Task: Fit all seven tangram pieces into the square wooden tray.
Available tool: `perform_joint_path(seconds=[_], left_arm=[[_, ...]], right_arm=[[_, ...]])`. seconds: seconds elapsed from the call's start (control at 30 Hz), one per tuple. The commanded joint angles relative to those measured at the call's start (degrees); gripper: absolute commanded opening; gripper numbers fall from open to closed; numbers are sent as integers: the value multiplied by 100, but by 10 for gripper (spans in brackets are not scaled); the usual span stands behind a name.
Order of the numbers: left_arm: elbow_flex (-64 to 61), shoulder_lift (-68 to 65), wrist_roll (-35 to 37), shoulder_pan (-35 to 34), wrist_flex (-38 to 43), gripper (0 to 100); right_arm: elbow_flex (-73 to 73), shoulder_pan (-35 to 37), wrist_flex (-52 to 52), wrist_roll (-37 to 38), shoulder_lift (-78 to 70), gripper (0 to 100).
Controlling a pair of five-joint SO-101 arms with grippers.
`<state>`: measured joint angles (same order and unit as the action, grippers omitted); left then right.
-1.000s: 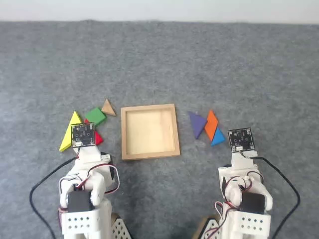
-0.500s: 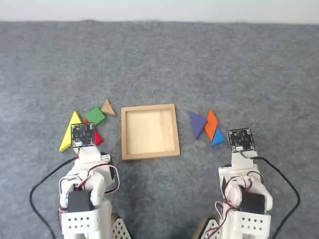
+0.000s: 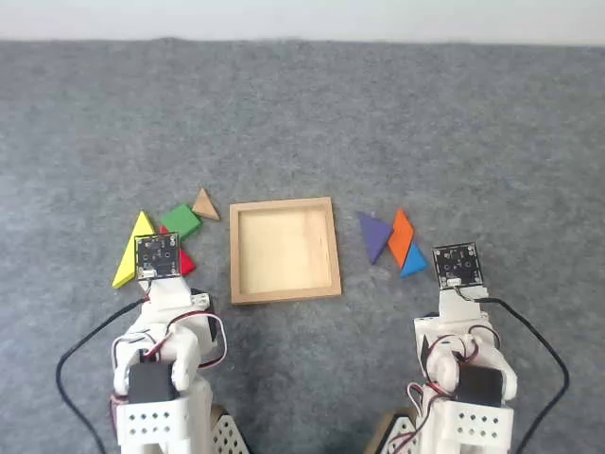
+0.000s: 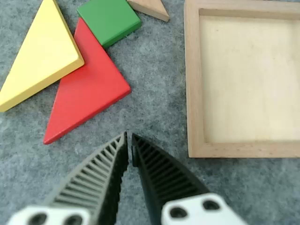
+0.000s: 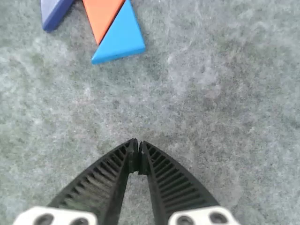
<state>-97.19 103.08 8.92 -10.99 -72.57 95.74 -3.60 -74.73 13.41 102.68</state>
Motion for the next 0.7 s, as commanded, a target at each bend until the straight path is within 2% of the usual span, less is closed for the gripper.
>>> perform_joint_path(seconds=[0.0,0.07,0.23,0.33,0.4,0.53,0.67], left_arm=[[84,123,26,-18,9,14],[84,123,26,-18,9,14],[84,123,26,-18,9,14],[84,123,26,-9,9,14],[84,123,26,0,9,14],[84,123,26,0,9,14],[84,123,26,-9,9,14]], right_arm=[[-677,48,-4,35,127,20],[-1284,180,75,-35,101,20],[-2154,1552,637,-1837,-479,20],[-2488,2026,1367,-2330,-1719,22],[-2936,2070,1710,-2400,-2844,41],[-4290,2167,1842,-2400,-5165,156],[-5415,2642,1851,-2391,-7204,214]])
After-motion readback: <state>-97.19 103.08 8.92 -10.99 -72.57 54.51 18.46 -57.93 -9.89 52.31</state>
